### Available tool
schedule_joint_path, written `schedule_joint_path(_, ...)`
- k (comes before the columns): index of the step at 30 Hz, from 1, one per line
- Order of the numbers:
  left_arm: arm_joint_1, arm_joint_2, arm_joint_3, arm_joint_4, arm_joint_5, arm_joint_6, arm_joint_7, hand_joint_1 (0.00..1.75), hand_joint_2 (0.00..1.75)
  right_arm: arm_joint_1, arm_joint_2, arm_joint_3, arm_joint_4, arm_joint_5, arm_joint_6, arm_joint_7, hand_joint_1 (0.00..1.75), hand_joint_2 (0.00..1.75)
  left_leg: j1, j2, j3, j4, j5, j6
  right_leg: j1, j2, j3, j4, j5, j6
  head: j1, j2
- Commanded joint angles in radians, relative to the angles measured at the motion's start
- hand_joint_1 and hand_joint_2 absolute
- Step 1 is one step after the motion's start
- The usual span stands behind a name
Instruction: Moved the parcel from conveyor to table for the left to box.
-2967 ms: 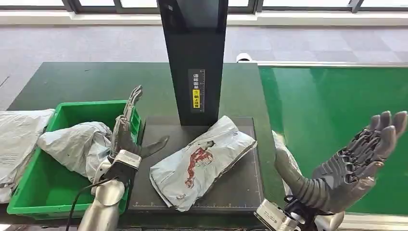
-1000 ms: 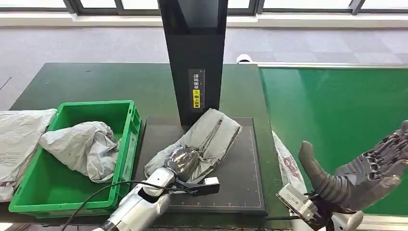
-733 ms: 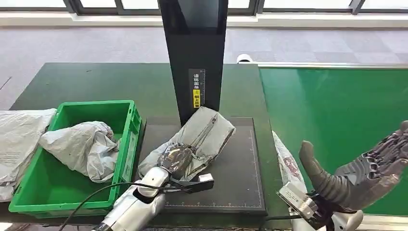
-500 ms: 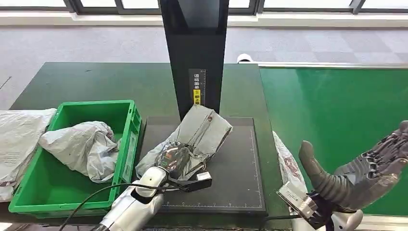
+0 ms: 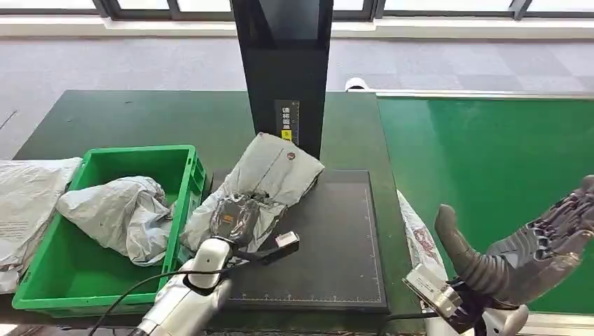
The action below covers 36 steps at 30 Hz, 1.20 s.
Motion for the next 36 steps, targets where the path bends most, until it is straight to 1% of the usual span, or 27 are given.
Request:
schedule_joint_path(1,0.063,0.125,0.066,-0.357,-0.076,0.238,0.177,1.75,1.75,-0.007,0.043,-0.046,0.049,0.0,0.002,-0.001,0.0,1.75,0.001,0.002,0.0,-0.002,0.001,-0.001,0.001,0.002,0.0,-0.002,0.001,-0.001,0.0,0.0)
schedule_joint_path(2,0.088,0.17,0.094,-0.483,-0.076,0.238,0.177,1.75,1.75,-0.007,0.043,-0.037,0.049,-0.003,0.002,-0.001,0.0,1.75,0.002,0.005,-0.001,0.0,0.0,-0.001,0.002,0.004,-0.002,-0.001,0.001,-0.002,0.0,0.0)
schedule_joint_path(3,0.142,0.162,0.198,-0.672,-0.076,0.238,0.117,1.75,1.75,-0.012,0.043,-0.029,0.052,-0.005,0.002,-0.001,0.0,1.75,0.002,0.007,-0.002,0.0,-0.001,-0.001,0.002,0.006,-0.003,0.0,0.002,-0.002,0.0,0.0)
schedule_joint_path(4,0.164,0.144,0.261,-0.757,-0.076,0.238,0.077,1.75,1.75,-0.017,0.043,-0.026,0.056,-0.007,0.002,-0.001,0.0,1.75,0.002,0.008,-0.003,0.001,-0.001,-0.001,0.003,0.008,-0.005,0.001,0.002,-0.002,0.0,0.0)
schedule_joint_path(5,0.195,0.072,0.339,-0.822,-0.076,0.238,-0.009,1.75,1.75,-0.022,0.043,-0.026,0.06,-0.007,0.002,-0.001,0.0,1.75,0.003,0.011,-0.004,0.002,-0.002,-0.001,0.003,0.01,-0.007,0.002,0.002,-0.002,0.0,0.0)
schedule_joint_path(6,0.205,0.046,0.366,-0.832,-0.076,0.238,-0.04,1.75,1.75,-0.024,0.043,-0.027,0.062,-0.007,0.002,-0.001,0.0,1.75,0.003,0.012,-0.005,0.002,-0.002,-0.002,0.003,0.011,-0.008,0.003,0.002,-0.003,0.0,0.0)
schedule_joint_path(7,0.207,0.007,0.391,-0.882,-0.076,0.238,-0.07,1.75,1.75,-0.024,0.043,-0.029,0.061,-0.006,0.002,-0.001,0.0,1.75,0.002,0.009,-0.004,0.002,-0.002,-0.001,0.003,0.008,-0.007,0.002,0.001,-0.003,0.0,0.0)
schedule_joint_path(9,0.21,-0.031,0.45,-0.888,-0.065,0.238,-0.117,1.75,1.75,-0.019,0.043,-0.031,0.056,-0.005,0.002,-0.001,0.0,1.75,0.002,0.005,-0.004,0.001,-0.001,-0.001,0.002,0.005,-0.006,0.001,0.001,-0.002,0.0,0.0)
schedule_joint_path(10,0.208,-0.056,0.491,-0.902,-0.052,0.238,-0.144,1.75,1.75,-0.015,0.043,-0.036,0.051,-0.004,0.002,-0.001,0.0,1.75,0.002,0.006,-0.002,0.0,-0.001,-0.001,0.002,0.005,-0.004,0.0,0.001,-0.002,0.0,0.0)
schedule_joint_path(12,0.204,-0.076,0.527,-0.912,-0.018,0.238,-0.191,1.75,1.75,-0.01,0.043,-0.038,0.046,-0.005,0.002,-0.001,0.0,1.75,0.002,0.006,-0.003,0.001,-0.001,-0.001,0.002,0.006,-0.005,0.001,0.001,-0.002,0.0,0.0)
schedule_joint_path(13,0.187,-0.098,0.566,-0.882,0.0,0.238,-0.234,1.75,1.75,-0.003,0.043,-0.039,0.038,-0.006,0.002,-0.001,0.0,1.75,0.002,0.007,-0.002,0.0,-0.001,-0.001,0.002,0.007,-0.005,0.0,0.001,-0.002,0.0,0.0)
schedule_joint_path(14,0.181,-0.136,0.643,-0.91,0.047,0.238,-0.314,1.75,1.75,-0.001,0.043,-0.041,0.04,-0.008,0.002,-0.001,0.0,1.75,0.002,0.004,-0.003,0.0,0.0,-0.001,0.002,0.003,-0.004,0.0,0.001,-0.002,0.0,0.0)
schedule_joint_path(15,0.162,-0.183,0.72,-0.901,0.08,0.238,-0.416,1.75,1.75,0.002,0.043,-0.041,0.037,-0.007,0.002,-0.001,0.0,1.75,0.001,0.005,-0.002,-0.001,0.0,-0.001,0.001,0.005,-0.004,-0.001,0.001,-0.002,0.0,0.0)
schedule_joint_path(16,0.158,-0.191,0.741,-0.9,0.097,0.238,-0.446,1.75,1.75,0.004,0.043,-0.041,0.035,-0.007,0.002,-0.001,0.0,1.75,0.002,0.005,-0.001,-0.001,0.0,-0.001,0.002,0.005,-0.003,-0.001,0.002,-0.002,0.0,0.0)
schedule_joint_path(17,0.144,-0.225,0.791,-0.897,0.117,0.238,-0.515,1.75,1.75,0.005,0.043,-0.04,0.036,-0.007,0.002,-0.001,0.0,1.75,0.001,0.005,-0.003,0.0,0.0,-0.001,0.001,0.004,-0.004,0.0,0.001,-0.002,0.0,0.0)
schedule_joint_path(18,0.135,-0.238,0.823,-0.89,0.129,0.238,-0.557,1.75,1.75,0.005,0.043,-0.041,0.039,-0.004,0.002,-0.001,0.0,1.75,0.001,0.005,-0.002,-0.001,0.0,-0.001,0.002,0.005,-0.004,-0.001,0.002,-0.002,0.0,0.0)
schedule_joint_path(24,0.136,-0.238,0.82,-0.906,0.121,0.238,-0.554,1.75,1.75,0.002,0.043,-0.044,0.044,-0.004,0.002,-0.001,0.0,1.75,0.001,0.003,-0.002,-0.001,0.0,-0.001,0.001,0.002,-0.003,-0.001,0.001,-0.002,0.0,0.0)
schedule_joint_path(32,0.129,-0.238,0.885,-0.906,0.151,0.238,-0.56,1.75,1.75,0.0,0.043,-0.055,0.044,-0.007,0.002,-0.001,0.0,1.75,0.002,0.003,0.0,-0.003,0.001,-0.001,0.002,0.002,-0.002,-0.003,0.001,-0.003,0.0,0.0)
schedule_joint_path(33,0.13,-0.238,0.886,-0.886,0.128,0.238,-0.531,1.75,1.75,-0.001,0.043,-0.058,0.045,-0.008,0.002,-0.001,0.0,1.75,0.002,0.003,0.0,-0.003,0.001,-0.001,0.002,0.002,-0.002,-0.003,0.002,-0.003,0.0,0.0)
schedule_joint_path(34,0.137,-0.194,0.902,-0.817,0.122,0.238,-0.49,1.75,1.75,-0.003,0.043,-0.065,0.047,-0.01,0.002,-0.001,0.0,1.75,0.001,0.003,-0.001,-0.001,0.0,-0.001,0.001,0.003,-0.003,-0.001,0.001,-0.002,0.0,0.0)
schedule_joint_path(35,0.138,-0.224,0.886,-0.819,0.071,0.238,-0.461,1.75,1.75,0.0,0.043,-0.063,0.044,-0.01,0.002,-0.001,0.0,1.75,0.001,0.003,0.0,-0.003,0.001,-0.001,0.002,0.002,-0.002,-0.003,0.002,-0.003,0.0,0.0)
schedule_joint_path(36,0.14,-0.207,0.884,-0.765,0.049,0.238,-0.435,1.75,1.75,0.001,0.043,-0.068,0.043,-0.01,0.002,-0.001,0.0,1.75,0.001,0.003,0.0,-0.004,0.001,-0.001,0.002,0.002,-0.001,-0.003,0.002,-0.002,0.0,0.0)
